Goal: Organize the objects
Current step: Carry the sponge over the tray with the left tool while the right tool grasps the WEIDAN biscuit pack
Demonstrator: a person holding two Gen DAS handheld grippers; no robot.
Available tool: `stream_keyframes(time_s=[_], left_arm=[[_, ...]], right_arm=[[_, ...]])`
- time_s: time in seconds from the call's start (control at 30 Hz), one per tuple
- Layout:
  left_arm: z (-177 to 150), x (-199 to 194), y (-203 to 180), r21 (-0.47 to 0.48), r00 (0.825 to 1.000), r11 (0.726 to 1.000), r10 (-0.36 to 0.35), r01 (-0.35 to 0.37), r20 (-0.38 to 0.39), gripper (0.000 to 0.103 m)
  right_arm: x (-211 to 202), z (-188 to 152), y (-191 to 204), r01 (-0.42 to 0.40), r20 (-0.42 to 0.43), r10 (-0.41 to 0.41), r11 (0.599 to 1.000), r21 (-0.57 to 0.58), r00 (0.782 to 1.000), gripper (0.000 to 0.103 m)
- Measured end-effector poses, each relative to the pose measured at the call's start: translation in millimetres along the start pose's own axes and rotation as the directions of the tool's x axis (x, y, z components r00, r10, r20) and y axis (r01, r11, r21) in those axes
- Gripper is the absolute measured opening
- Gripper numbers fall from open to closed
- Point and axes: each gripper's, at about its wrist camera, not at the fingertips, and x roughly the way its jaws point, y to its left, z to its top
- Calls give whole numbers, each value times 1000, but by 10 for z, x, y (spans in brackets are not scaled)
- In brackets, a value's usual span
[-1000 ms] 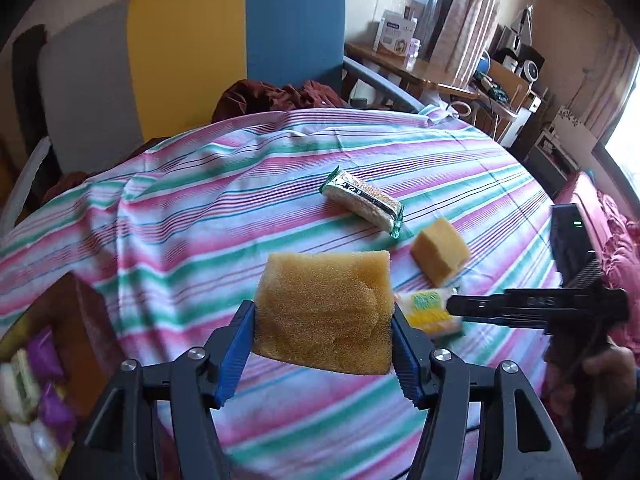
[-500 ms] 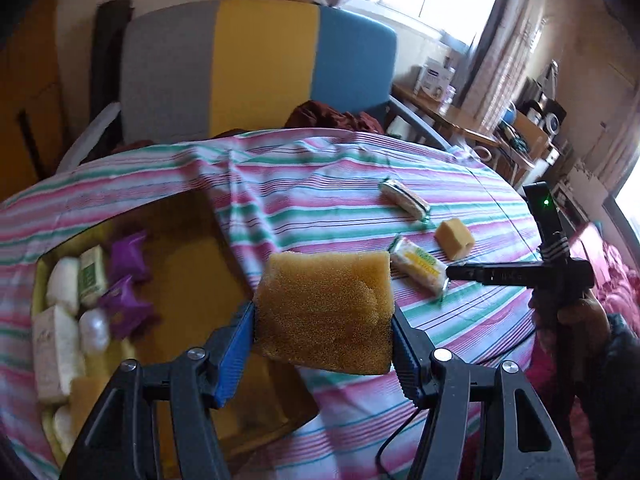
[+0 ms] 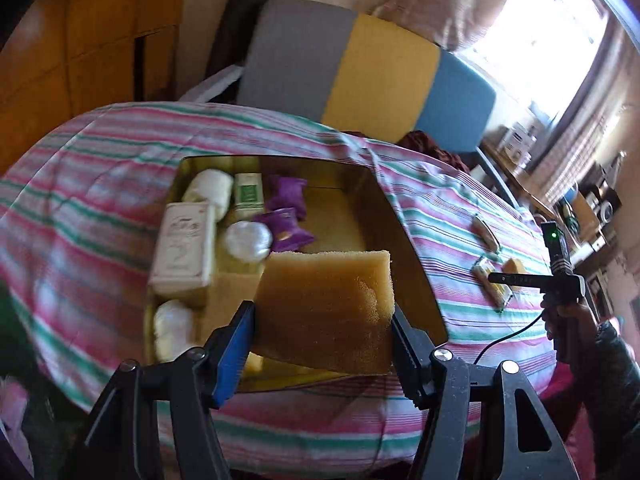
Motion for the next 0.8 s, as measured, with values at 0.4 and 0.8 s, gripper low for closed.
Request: stream_keyframes(time_s=[0.4, 0.8], left_arm=[[-121, -33, 80, -32, 1000, 999, 6, -7, -18, 64], [-33, 400, -215, 1, 998, 1000, 10, -10, -63, 64]], right_arm=[[125, -155, 185, 26, 7, -25, 997, -71, 1000, 48], [112, -201, 131, 8, 22, -6, 998, -64, 1000, 48]])
